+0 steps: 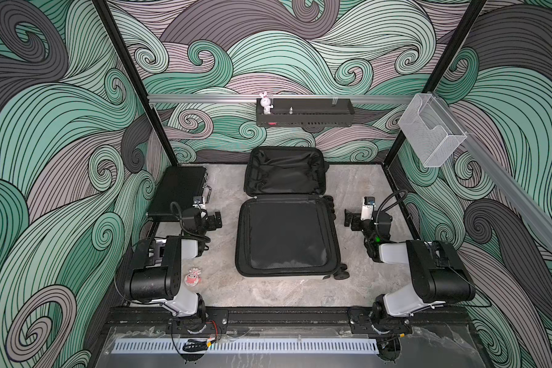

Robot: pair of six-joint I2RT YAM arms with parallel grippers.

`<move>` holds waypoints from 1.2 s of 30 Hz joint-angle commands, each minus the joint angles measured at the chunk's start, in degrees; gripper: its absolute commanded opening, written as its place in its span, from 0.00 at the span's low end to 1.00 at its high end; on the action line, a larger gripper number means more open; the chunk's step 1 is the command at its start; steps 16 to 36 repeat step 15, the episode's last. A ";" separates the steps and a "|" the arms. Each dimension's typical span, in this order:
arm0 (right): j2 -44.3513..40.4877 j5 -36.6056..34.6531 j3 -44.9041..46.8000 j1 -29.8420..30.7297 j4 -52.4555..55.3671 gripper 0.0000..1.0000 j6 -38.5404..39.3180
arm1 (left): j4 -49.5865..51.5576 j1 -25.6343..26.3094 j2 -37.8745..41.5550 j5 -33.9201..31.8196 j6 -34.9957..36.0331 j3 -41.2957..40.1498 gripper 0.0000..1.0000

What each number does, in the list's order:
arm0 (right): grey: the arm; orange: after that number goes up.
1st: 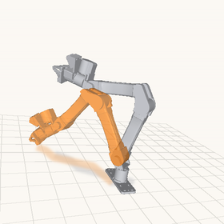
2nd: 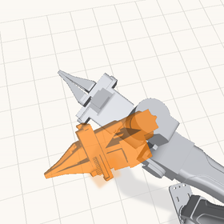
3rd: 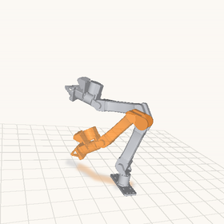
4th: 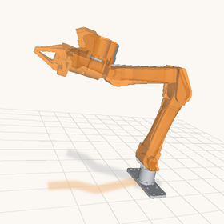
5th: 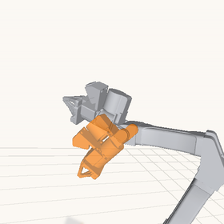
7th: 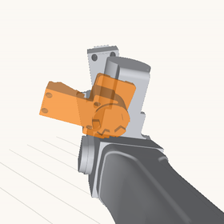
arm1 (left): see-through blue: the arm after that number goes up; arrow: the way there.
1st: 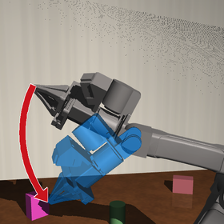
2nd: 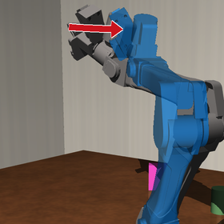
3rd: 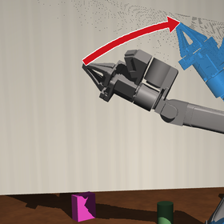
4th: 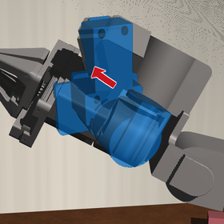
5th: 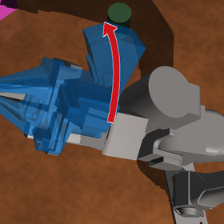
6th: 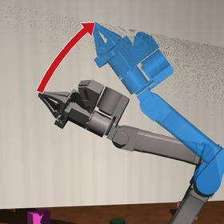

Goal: Open the suitcase zippers
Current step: Reset both arms

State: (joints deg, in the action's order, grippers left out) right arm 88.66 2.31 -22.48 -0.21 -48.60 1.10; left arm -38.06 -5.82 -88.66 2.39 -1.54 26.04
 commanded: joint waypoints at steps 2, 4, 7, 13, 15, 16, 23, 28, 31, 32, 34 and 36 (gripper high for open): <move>-0.34 -0.87 -1.01 0.44 0.51 1.00 0.39 | 0.58 0.20 1.05 0.39 -0.44 1.37 0.98; -0.38 -0.87 -1.01 0.43 0.49 1.00 0.39 | 0.58 0.21 1.04 0.33 -0.46 1.32 0.99; -0.38 -0.89 -1.07 0.38 0.60 1.00 0.46 | 0.55 0.20 1.05 0.34 -0.41 1.37 0.99; -0.26 -0.78 -1.35 0.54 1.06 1.00 0.74 | 0.57 0.20 1.04 0.33 -0.48 1.37 0.99; -0.41 -0.72 -1.17 0.56 0.88 1.00 0.68 | 0.62 0.25 1.03 0.34 -0.48 1.38 0.99; -0.41 -0.72 -1.17 0.56 0.88 1.00 0.68 | 0.62 0.25 1.03 0.34 -0.48 1.38 0.99; -0.41 -0.72 -1.17 0.56 0.88 1.00 0.68 | 0.62 0.25 1.03 0.34 -0.48 1.38 0.99; -0.41 -0.72 -1.17 0.56 0.88 1.00 0.68 | 0.62 0.25 1.03 0.34 -0.48 1.38 0.99; -0.41 -0.72 -1.17 0.56 0.88 1.00 0.68 | 0.62 0.25 1.03 0.34 -0.48 1.38 0.99; -0.41 -0.72 -1.17 0.56 0.88 1.00 0.68 | 0.62 0.25 1.03 0.34 -0.48 1.38 0.99; -0.41 -0.72 -1.17 0.56 0.88 1.00 0.68 | 0.62 0.25 1.03 0.34 -0.48 1.38 0.99; -0.41 -0.72 -1.17 0.56 0.88 1.00 0.68 | 0.62 0.25 1.03 0.34 -0.48 1.38 0.99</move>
